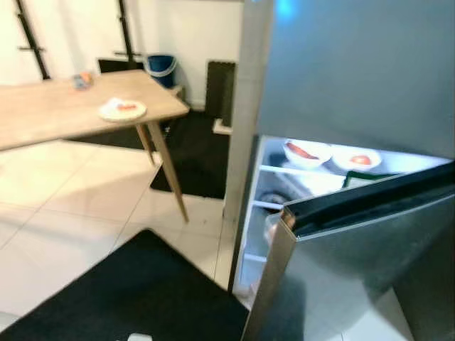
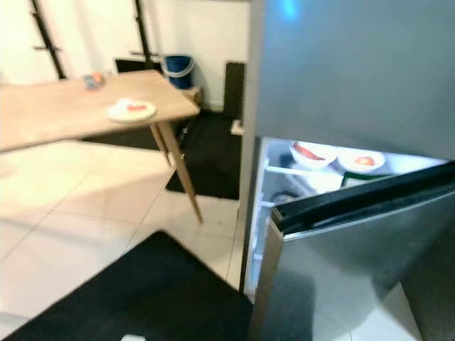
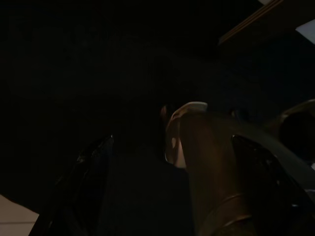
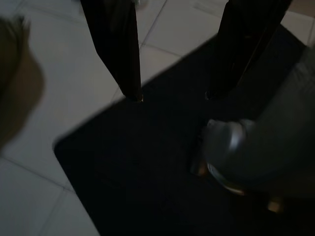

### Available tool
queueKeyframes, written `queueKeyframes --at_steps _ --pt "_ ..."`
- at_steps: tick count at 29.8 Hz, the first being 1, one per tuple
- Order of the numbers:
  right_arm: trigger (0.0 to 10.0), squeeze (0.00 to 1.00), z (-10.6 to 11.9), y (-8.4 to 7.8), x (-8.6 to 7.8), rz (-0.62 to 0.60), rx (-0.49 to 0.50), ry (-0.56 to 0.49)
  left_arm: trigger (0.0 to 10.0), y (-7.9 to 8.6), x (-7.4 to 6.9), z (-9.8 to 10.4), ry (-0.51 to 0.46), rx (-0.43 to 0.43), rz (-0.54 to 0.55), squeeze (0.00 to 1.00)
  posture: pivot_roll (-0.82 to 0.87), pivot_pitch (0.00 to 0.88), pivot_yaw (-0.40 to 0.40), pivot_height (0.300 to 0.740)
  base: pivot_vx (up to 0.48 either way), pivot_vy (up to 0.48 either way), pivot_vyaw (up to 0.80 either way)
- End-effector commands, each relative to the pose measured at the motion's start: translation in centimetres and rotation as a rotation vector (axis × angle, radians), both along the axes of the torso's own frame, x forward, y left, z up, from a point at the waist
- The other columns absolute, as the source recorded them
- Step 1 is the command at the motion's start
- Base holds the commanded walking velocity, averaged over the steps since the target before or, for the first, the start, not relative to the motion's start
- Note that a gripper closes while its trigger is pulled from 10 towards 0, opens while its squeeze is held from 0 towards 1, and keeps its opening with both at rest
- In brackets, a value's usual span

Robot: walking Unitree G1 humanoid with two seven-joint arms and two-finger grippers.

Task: Restocking fridge

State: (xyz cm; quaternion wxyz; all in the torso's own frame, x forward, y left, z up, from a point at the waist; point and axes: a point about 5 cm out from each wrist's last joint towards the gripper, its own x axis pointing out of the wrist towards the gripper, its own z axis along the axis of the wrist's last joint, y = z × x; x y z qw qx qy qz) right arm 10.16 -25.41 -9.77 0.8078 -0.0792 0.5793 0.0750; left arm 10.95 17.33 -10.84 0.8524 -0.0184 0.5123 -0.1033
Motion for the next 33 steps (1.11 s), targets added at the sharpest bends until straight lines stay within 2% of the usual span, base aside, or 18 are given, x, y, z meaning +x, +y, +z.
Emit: queueKeyframes --at_steps 1,9,12,13,14,15,16,19,22,23,25,26,27,28,29,31,32,33 --pt "10.0 0.0 0.0 -0.5 -0.5 -0.007 -0.024 0.011 10.0 -0.4 -2.2 -0.7 0.094 -0.002 -0.02 0.0 -0.09 0.0 -0.069 0.74 0.0 0.0 0.69" --pt "10.0 0.0 0.0 -0.6 -0.5 -0.011 -0.058 0.006 10.0 -0.1 -2.3 -0.7 0.1 0.005 -0.024 0.0 -0.08 0.0 -0.064 0.74 0.0 0.0 0.69" --pt "10.0 0.0 0.1 -1.0 -0.3 -0.083 -0.077 -0.005 10.0 -0.1 -2.3 -0.7 0.101 0.007 -0.025 0.0 -0.08 0.0 -0.064 0.74 0.0 0.0 0.0" --pt "10.0 0.0 0.6 -1.4 1.1 -0.176 -0.061 -0.089 10.0 0.0 -2.3 -0.7 0.102 0.008 -0.026 0.0 -0.08 0.0 -0.063 0.74 0.0 0.0 0.0" --pt "10.0 0.0 0.6 -1.4 1.1 -0.176 -0.061 -0.089 10.0 0.0 -2.3 -0.7 0.102 0.008 -0.026 0.0 -0.08 0.0 -0.063 0.74 0.0 0.0 0.0" --pt "10.0 0.0 1.2 -1.7 2.5 -0.226 -0.048 -0.159 10.0 0.0 -2.3 -0.7 0.102 0.007 -0.028 0.0 -0.08 0.0 -0.063 0.74 0.0 0.0 0.0" --pt "10.0 0.0 1.2 -1.7 2.5 -0.226 -0.048 -0.159 10.0 0.0 -2.3 -0.7 0.102 0.007 -0.028 0.0 -0.08 0.0 -0.063 0.74 0.0 0.0 0.0" --pt "10.0 0.0 2.9 -2.9 5.6 -0.309 -0.042 -0.307 10.0 0.0 -2.3 -0.7 0.101 0.005 -0.032 0.0 -0.08 0.0 -0.063 0.74 0.0 0.0 0.0" --pt "10.0 0.0 4.1 -3.4 7.6 -0.289 -0.063 -0.375 10.0 0.0 -2.3 -0.7 0.101 0.004 -0.033 0.0 -0.08 0.0 -0.064 0.74 0.0 0.0 0.0" --pt "10.0 0.0 4.1 -3.4 7.6 -0.289 -0.063 -0.375 10.0 0.0 -2.3 -0.7 0.101 0.004 -0.033 0.0 -0.08 0.0 -0.064 0.74 0.0 0.0 0.0" --pt "10.0 0.0 4.7 -3.5 8.6 -0.295 -0.064 -0.416 10.0 0.0 -2.3 -0.7 0.1 0.004 -0.032 0.0 -0.08 0.0 -0.065 0.74 0.0 0.0 0.0" --pt "10.0 0.0 5.4 -3.6 9.8 -0.313 -0.052 -0.464 10.0 0.0 -2.3 -0.7 0.101 0.003 -0.031 0.0 -0.08 0.0 -0.065 0.74 0.0 0.0 0.0" --pt "10.0 0.0 5.4 -3.6 9.8 -0.313 -0.052 -0.464 10.0 0.0 -2.3 -0.7 0.101 0.003 -0.031 0.0 -0.08 0.0 -0.065 0.74 0.0 0.0 0.0" --pt "10.0 0.0 6.1 -3.7 10.9 -0.326 -0.032 -0.51 10.0 0.0 -2.4 -0.7 0.102 0.002 -0.031 0.0 -0.08 0.0 -0.065 0.74 0.0 0.0 0.0" --pt "10.0 0.0 6.1 -3.7 10.9 -0.326 -0.032 -0.51 10.0 0.0 -2.4 -0.7 0.102 0.002 -0.031 0.0 -0.08 0.0 -0.065 0.74 0.0 0.0 0.0" --pt "10.0 0.0 7.5 -3.3 12.9 -0.329 0.043 -0.591 10.0 0.0 -2.5 -0.7 0.105 0.001 -0.033 0.0 -0.08 0.0 -0.062 0.74 0.0 0.0 0.0" --pt "10.0 0.0 7.5 -3.3 12.9 -0.329 0.043 -0.591 10.0 0.0 -2.5 -0.7 0.105 0.001 -0.033 0.0 -0.08 0.0 -0.062 0.74 0.0 0.0 0.0" --pt "10.0 0.0 8.4 -2.9 14.2 -0.306 0.104 -0.645 10.0 0.0 -2.6 -0.7 0.109 0.001 -0.036 0.0 -0.08 0.0 -0.062 0.74 0.0 0.0 0.0"
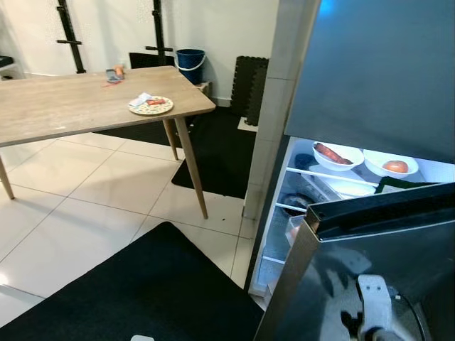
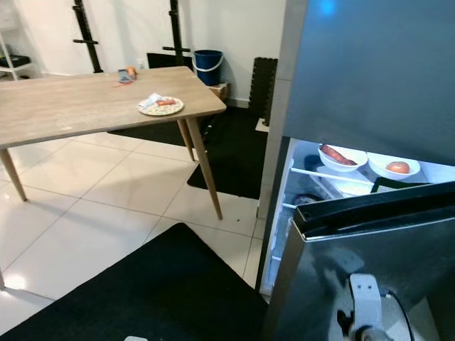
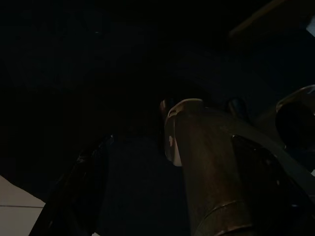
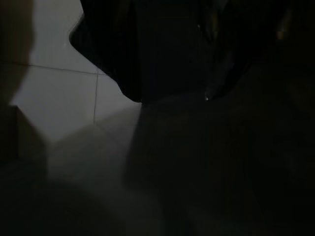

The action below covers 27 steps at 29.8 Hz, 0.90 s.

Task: Restocking fridge

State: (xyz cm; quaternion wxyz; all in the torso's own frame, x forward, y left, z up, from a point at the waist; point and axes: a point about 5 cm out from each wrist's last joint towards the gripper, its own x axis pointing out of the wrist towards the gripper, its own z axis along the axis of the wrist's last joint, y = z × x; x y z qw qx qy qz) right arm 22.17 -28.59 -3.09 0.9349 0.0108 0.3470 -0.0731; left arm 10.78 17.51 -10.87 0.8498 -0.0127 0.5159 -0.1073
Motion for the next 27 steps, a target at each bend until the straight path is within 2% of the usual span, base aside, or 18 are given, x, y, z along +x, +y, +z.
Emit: queueKeyframes --at_steps 1,2,4,5,8,10,11,13,15,16,19,22,24,25,26,27 --pt "10.0 0.0 2.7 0.9 3.5 0.09 0.088 -0.175 10.0 -0.1 -2.7 -0.7 0.106 -0.002 -0.025 0.0 -0.08 0.012 -0.062 0.74 0.0 0.0 0.0" --pt "10.0 0.0 2.7 0.9 3.5 0.09 0.088 -0.175 10.0 -0.1 -2.7 -0.7 0.106 -0.002 -0.025 0.0 -0.08 0.012 -0.062 0.74 0.0 0.0 0.0" --pt "10.0 0.0 5.0 2.2 6.1 0.212 0.151 -0.292 10.0 0.1 -3.3 -0.8 0.118 0.005 -0.032 0.0 -0.07 0.032 -0.062 0.74 0.0 0.0 0.0" --pt "10.0 0.0 5.8 2.7 6.9 0.25 0.163 -0.326 10.0 0.2 -3.5 -0.8 0.122 0.007 -0.033 0.0 -0.07 0.032 -0.062 0.74 0.0 0.0 0.0" --pt "10.0 0.0 6.7 3.2 7.8 0.284 0.169 -0.362 10.0 0.3 -3.7 -0.9 0.125 0.009 -0.034 0.0 -0.06 0.048 -0.063 0.74 0.0 0.0 0.0" --pt "10.0 0.0 8.5 4.5 9.7 0.333 0.162 -0.429 10.0 0.5 -4.3 -0.9 0.132 0.011 -0.034 0.0 -0.04 0.074 -0.07 0.74 0.0 0.0 0.0" --pt "10.0 0.0 9.2 4.9 10.3 0.347 0.16 -0.453 10.0 0.6 -4.6 -0.9 0.135 0.012 -0.033 0.0 -0.04 0.077 -0.071 0.74 0.0 0.0 0.0" --pt "10.0 0.0 9.2 4.9 10.3 0.347 0.16 -0.453 10.0 0.6 -4.6 -0.9 0.135 0.012 -0.033 0.0 -0.04 0.077 -0.071 0.74 0.0 0.0 0.0" --pt "10.0 0.0 11.2 6.1 12.1 0.361 0.144 -0.515 10.0 0.9 -5.0 -1.0 0.141 0.015 -0.027 0.0 -0.02 0.096 -0.073 0.74 0.0 0.0 0.0" --pt "10.0 0.0 11.2 6.1 12.1 0.361 0.144 -0.515 10.0 0.9 -5.0 -1.0 0.141 0.015 -0.027 0.0 -0.02 0.096 -0.073 0.74 0.0 0.0 0.0" --pt "10.0 0.0 14.3 7.9 14.5 0.37 0.131 -0.603 10.0 1.2 -5.5 -1.0 0.143 0.018 -0.018 0.0 -0.01 0.104 -0.078 0.74 0.0 0.0 0.0" --pt "10.0 0.0 14.2 8.4 14.6 0.391 0.136 -0.6 10.0 1.3 -5.4 -0.9 0.138 0.02 -0.011 0.0 0.0 0.102 -0.084 0.74 0.0 0.0 0.0" --pt "10.0 0.0 12.3 8.7 13.6 0.409 0.129 -0.539 10.0 1.2 -5.3 -0.9 0.133 0.018 -0.008 0.0 -0.01 0.101 -0.083 0.74 0.0 0.0 0.0" --pt "10.0 0.0 12.3 8.7 13.6 0.409 0.129 -0.539 10.0 1.2 -5.3 -0.9 0.133 0.018 -0.008 0.0 -0.01 0.101 -0.083 0.74 0.0 0.0 0.0" --pt "10.0 0.0 8.6 8.6 11.3 0.416 0.12 -0.4 10.0 0.8 -5.3 -1.0 0.134 0.012 -0.016 0.0 -0.02 0.097 -0.08 0.74 0.0 0.0 0.0" --pt "10.0 0.0 8.6 8.6 11.3 0.416 0.12 -0.4 10.0 0.8 -5.3 -1.0 0.134 0.012 -0.016 0.0 -0.02 0.097 -0.08 0.74 0.0 0.0 0.0"
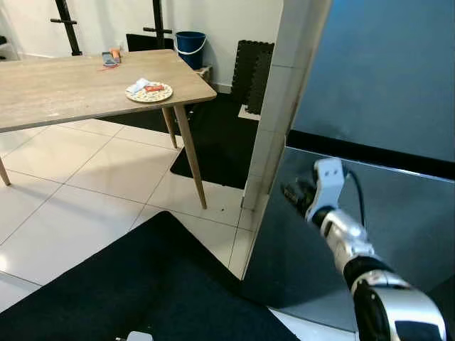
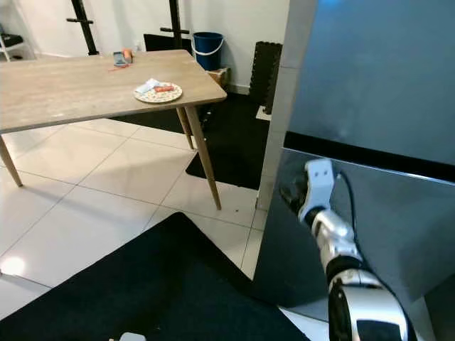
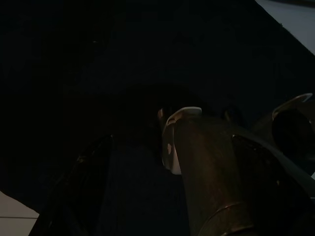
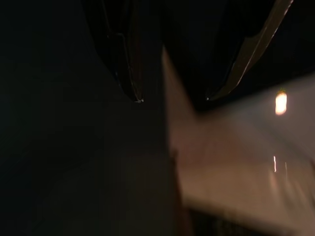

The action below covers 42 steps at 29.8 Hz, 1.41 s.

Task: Restocking fridge

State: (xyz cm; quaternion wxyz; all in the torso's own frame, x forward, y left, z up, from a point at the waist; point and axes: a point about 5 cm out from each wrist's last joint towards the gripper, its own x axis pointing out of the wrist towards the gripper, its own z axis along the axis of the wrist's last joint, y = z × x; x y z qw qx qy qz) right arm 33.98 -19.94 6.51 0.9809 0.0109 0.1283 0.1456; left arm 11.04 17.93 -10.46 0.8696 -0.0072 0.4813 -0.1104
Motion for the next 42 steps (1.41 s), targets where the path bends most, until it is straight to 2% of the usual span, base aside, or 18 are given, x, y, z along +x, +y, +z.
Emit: queueKeyframes --at_steps 1,3,4,5,7,8,9,10,12,13,14,15,17,18,20,25,35,42 --pt "10.0 0.0 -2.1 -0.1 -1.3 0.001 -0.022 0.093 10.0 0.3 -5.6 -1.4 0.215 0.011 -0.012 0.0 -0.02 0.097 -0.08 0.74 0.0 0.0 0.0" --pt "10.0 0.0 -5.8 -0.3 -4.4 0.014 -0.097 0.243 10.0 0.1 -5.5 -1.4 0.216 0.009 -0.023 0.0 -0.04 0.089 -0.072 0.74 0.0 0.0 0.0" --pt "10.0 0.0 -5.8 -0.3 -4.4 0.014 -0.097 0.243 10.0 0.1 -5.5 -1.4 0.216 0.009 -0.023 0.0 -0.04 0.089 -0.072 0.74 0.0 0.0 0.0" --pt "10.0 0.0 -7.3 -0.5 -6.0 0.011 -0.122 0.309 10.0 0.1 -5.4 -1.4 0.216 0.008 -0.027 0.0 -0.04 0.087 -0.071 0.74 0.0 0.0 0.0" --pt "10.0 0.0 -7.3 -0.5 -6.0 0.011 -0.122 0.309 10.0 0.1 -5.4 -1.4 0.216 0.008 -0.027 0.0 -0.04 0.087 -0.071 0.74 0.0 0.0 0.0" --pt "10.0 0.0 -9.1 -0.9 -8.1 -0.001 -0.141 0.39 10.0 0.0 -5.2 -1.4 0.214 0.008 -0.032 0.0 -0.04 0.081 -0.068 0.74 0.0 0.0 0.0" --pt "10.0 0.0 -11.6 -1.8 -11.5 -0.06 -0.164 0.518 10.0 0.1 -4.8 -1.3 0.206 0.012 -0.039 0.0 -0.04 0.07 -0.062 0.74 0.0 0.0 0.0" --pt "10.0 0.0 -13.0 -2.4 -13.9 -0.101 -0.18 0.602 10.0 0.1 -4.5 -1.3 0.2 0.015 -0.042 0.0 -0.04 0.069 -0.061 0.74 0.0 0.0 0.0" --pt "10.0 0.0 -13.0 -2.4 -13.9 -0.101 -0.18 0.602 10.0 0.1 -4.5 -1.3 0.2 0.015 -0.042 0.0 -0.04 0.069 -0.061 0.74 0.0 0.0 0.0" --pt "10.0 0.0 -14.9 -3.5 -18.0 -0.18 -0.208 0.734 10.0 0.3 -3.8 -1.2 0.186 0.024 -0.047 0.0 -0.04 0.055 -0.055 0.74 0.0 0.0 0.0" --pt "10.0 0.0 -15.4 -3.9 -19.6 -0.202 -0.216 0.785 10.0 0.5 -3.5 -1.1 0.179 0.03 -0.048 0.0 -0.04 0.052 -0.054 0.74 0.0 0.0 0.0" --pt "10.0 0.0 -15.4 -3.9 -19.6 -0.202 -0.216 0.785 10.0 0.5 -3.5 -1.1 0.179 0.03 -0.048 0.0 -0.04 0.052 -0.054 0.74 0.0 0.0 0.0" --pt "10.0 0.0 -16.2 -4.4 -22.2 -0.218 -0.239 0.861 10.0 0.7 -3.0 -1.0 0.168 0.04 -0.049 0.0 -0.05 0.049 -0.054 0.74 0.0 0.0 0.0" --pt "10.0 0.0 -16.4 -4.5 -22.8 -0.21 -0.244 0.883 10.0 0.7 -2.8 -0.9 0.164 0.042 -0.05 0.0 -0.05 0.044 -0.052 0.74 0.0 0.0 0.0" --pt "10.0 0.0 -16.5 -4.5 -23.2 -0.195 -0.247 0.9 10.0 0.7 -2.6 -0.9 0.163 0.045 -0.055 0.0 -0.05 0.04 -0.053 0.74 0.0 0.0 0.0" --pt "10.0 0.0 -16.5 -4.2 -23.0 -0.116 -0.285 0.902 10.0 0.4 -2.5 -1.0 0.165 0.047 -0.064 0.0 -0.06 0.021 -0.053 0.74 0.0 0.0 0.0" --pt "10.0 0.0 -16.3 -3.7 -21.8 -0.064 -0.328 0.89 10.0 -0.3 -2.4 -1.0 0.173 0.046 -0.081 0.0 -0.06 0.0 -0.049 0.74 0.0 0.0 0.74" --pt "10.0 0.0 -15.9 -3.3 -20.3 -0.078 -0.328 0.854 10.0 -0.2 -0.5 -0.6 0.134 0.058 -0.064 0.0 -0.05 0.0 -0.049 0.74 0.0 0.0 0.77"
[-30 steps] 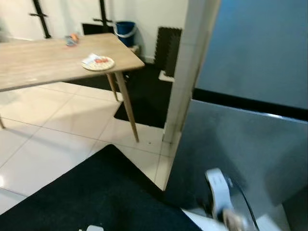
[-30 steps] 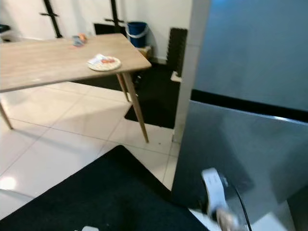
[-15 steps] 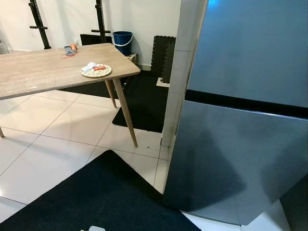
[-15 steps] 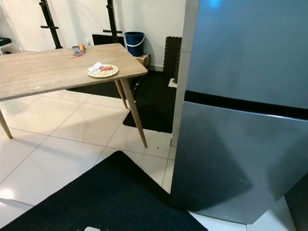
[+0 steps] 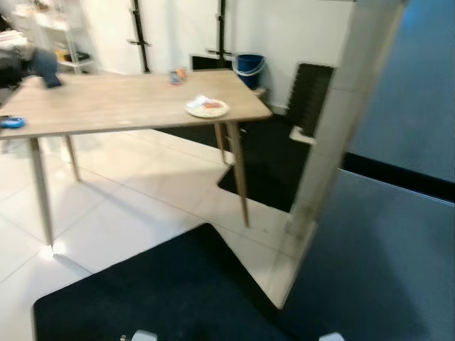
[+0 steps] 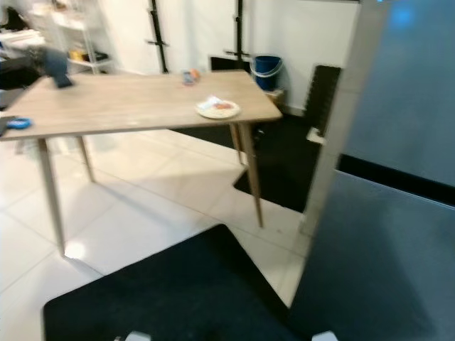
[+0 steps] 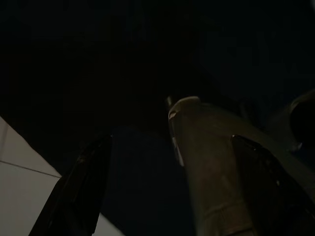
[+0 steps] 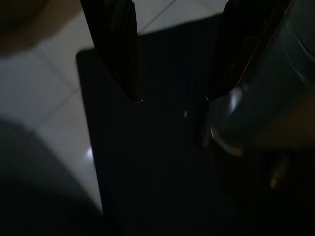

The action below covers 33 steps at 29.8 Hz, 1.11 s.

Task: Restocking fridge

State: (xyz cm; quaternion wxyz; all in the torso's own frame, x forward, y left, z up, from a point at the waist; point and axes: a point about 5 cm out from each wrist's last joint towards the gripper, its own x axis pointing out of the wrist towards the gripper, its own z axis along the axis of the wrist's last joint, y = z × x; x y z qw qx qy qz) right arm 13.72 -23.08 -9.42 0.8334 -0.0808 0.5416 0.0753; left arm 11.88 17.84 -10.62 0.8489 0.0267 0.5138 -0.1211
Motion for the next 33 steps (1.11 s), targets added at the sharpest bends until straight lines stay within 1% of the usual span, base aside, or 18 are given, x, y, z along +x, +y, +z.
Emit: queueKeyframes --at_steps 1,2,5,7,11,12,15,17,22,28,33 --pt "10.0 0.0 0.0 -0.2 -0.1 -0.011 -0.006 -0.001 10.0 -0.2 -1.3 -0.5 0.065 0.004 -0.006 0.0 -0.05 0.0 -0.049 0.74 0.0 0.0 0.77" --pt "10.0 0.0 0.0 -0.2 -0.1 -0.011 -0.006 -0.001 10.0 -0.2 -1.3 -0.5 0.065 0.004 -0.006 0.0 -0.05 0.0 -0.049 0.74 0.0 0.0 0.77" --pt "10.0 0.0 0.2 -0.1 0.7 0.0 -0.01 -0.015 10.0 -0.4 -0.6 -0.3 0.049 -0.001 0.002 0.0 -0.06 0.0 -0.054 0.74 0.0 0.0 0.77" --pt "10.0 0.0 0.3 0.0 0.9 0.007 -0.011 -0.02 10.0 -0.7 -0.5 -0.3 0.048 -0.007 0.005 0.0 -0.06 0.0 -0.055 0.74 0.0 0.0 0.77" --pt "10.0 0.0 0.3 0.0 0.9 0.011 -0.013 -0.019 10.0 -1.1 -0.9 -0.5 0.058 -0.019 0.007 0.0 -0.06 0.0 -0.056 0.74 0.0 0.0 0.77" --pt "10.0 0.0 0.3 0.0 0.8 0.012 -0.014 -0.016 10.0 -1.2 -1.2 -0.6 0.067 -0.023 0.008 0.0 -0.06 0.0 -0.055 0.74 0.0 0.0 0.77" --pt "10.0 0.0 0.2 0.0 0.6 0.019 -0.029 -0.011 10.0 -1.3 -1.5 -0.7 0.081 -0.019 0.004 0.0 -0.06 0.0 -0.055 0.74 0.0 0.0 0.76" --pt "10.0 0.0 0.1 -0.1 0.5 0.0 -0.044 -0.012 10.0 -1.2 -1.8 -0.7 0.089 -0.019 -0.002 0.0 -0.06 0.0 -0.05 0.74 0.0 0.0 0.76" --pt "10.0 0.0 0.0 -0.2 0.3 -0.024 -0.077 -0.011 10.0 -1.1 -1.9 -0.8 0.105 -0.013 -0.026 0.0 -0.06 0.0 -0.045 0.74 0.0 0.0 0.0" --pt "10.0 0.0 0.0 -0.2 0.3 -0.023 -0.081 -0.012 10.0 -0.6 -1.9 -0.7 0.112 0.0 -0.037 0.0 -0.06 0.0 -0.042 0.74 0.0 0.0 0.0" --pt "10.0 0.0 0.0 -0.1 0.2 -0.026 -0.082 -0.012 10.0 -0.6 -1.9 -0.7 0.111 0.0 -0.036 0.0 -0.06 0.0 -0.042 0.74 0.262 0.0 0.0"
